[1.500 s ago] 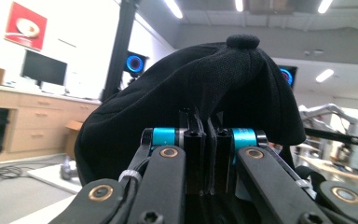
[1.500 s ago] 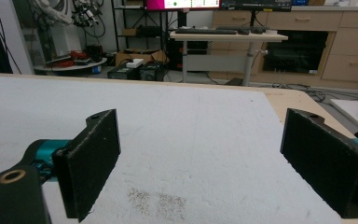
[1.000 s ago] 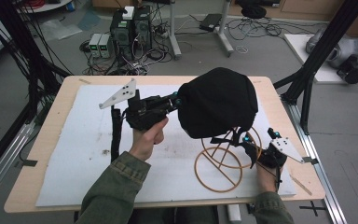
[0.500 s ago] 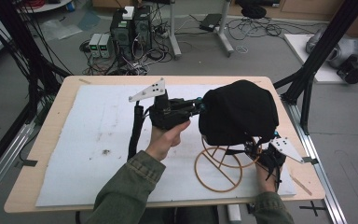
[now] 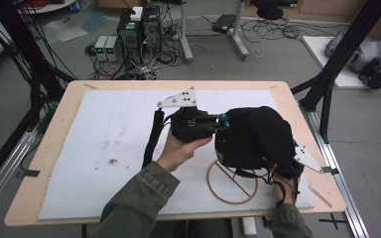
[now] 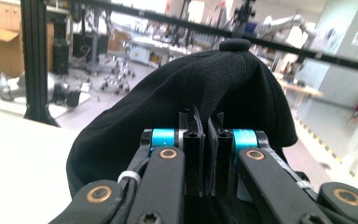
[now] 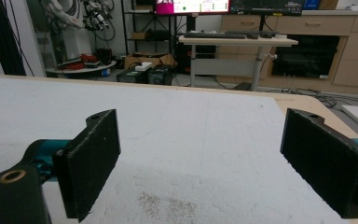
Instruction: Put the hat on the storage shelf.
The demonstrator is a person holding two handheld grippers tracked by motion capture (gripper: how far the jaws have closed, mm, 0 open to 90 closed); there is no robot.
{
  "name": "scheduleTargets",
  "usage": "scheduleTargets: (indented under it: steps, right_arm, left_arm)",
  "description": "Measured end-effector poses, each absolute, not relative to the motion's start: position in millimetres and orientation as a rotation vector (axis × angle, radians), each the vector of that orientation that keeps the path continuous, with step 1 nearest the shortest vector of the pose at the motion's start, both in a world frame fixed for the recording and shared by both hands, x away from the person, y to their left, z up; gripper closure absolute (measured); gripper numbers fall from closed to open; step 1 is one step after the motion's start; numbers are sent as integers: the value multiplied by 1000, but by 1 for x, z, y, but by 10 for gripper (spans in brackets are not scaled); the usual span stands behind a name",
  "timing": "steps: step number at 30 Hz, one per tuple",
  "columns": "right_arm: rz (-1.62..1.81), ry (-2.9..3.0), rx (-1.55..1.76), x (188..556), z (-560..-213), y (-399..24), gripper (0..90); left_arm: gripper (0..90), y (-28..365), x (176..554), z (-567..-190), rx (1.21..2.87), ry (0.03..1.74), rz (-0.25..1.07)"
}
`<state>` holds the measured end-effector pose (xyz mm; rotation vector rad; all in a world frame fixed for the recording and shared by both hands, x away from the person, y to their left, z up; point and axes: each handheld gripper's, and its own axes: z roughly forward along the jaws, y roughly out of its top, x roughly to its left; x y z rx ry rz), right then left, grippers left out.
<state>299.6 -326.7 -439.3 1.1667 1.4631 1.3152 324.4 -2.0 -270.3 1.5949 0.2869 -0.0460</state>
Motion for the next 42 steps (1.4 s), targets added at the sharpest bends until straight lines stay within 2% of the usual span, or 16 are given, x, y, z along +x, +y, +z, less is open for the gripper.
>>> scheduleTargets:
  steps: [22, 31, 32, 34, 35, 36, 37, 42]
  right_arm:
    - [1313, 1458, 1173, 299, -439, -326, 110]
    - [1312, 1460, 1171, 299, -439, -326, 110]
    - [1312, 1460, 1171, 299, -439, -326, 110]
    - [1312, 1458, 1172, 299, -439, -326, 110]
    - [1315, 1457, 1174, 299, -439, -326, 110]
    - [1315, 1457, 1174, 299, -439, -326, 110]
    - [1312, 1458, 1173, 299, -439, -326, 110]
    - [1311, 1457, 1175, 298, -439, -326, 110]
  left_arm:
    - [807, 1, 320, -270, 1690, 234, -59]
    - [587, -1, 322, -273, 1683, 276, -55]
    - [587, -2, 322, -273, 1681, 288, -53]
    - [496, -1, 323, -273, 1679, 306, -47]
    - [395, -1, 324, -274, 1673, 314, -37]
    - [395, 0, 324, -273, 1663, 336, -26]
    - [294, 1, 324, -273, 1661, 342, -12]
    - [208, 8, 325, -274, 1643, 375, 55]
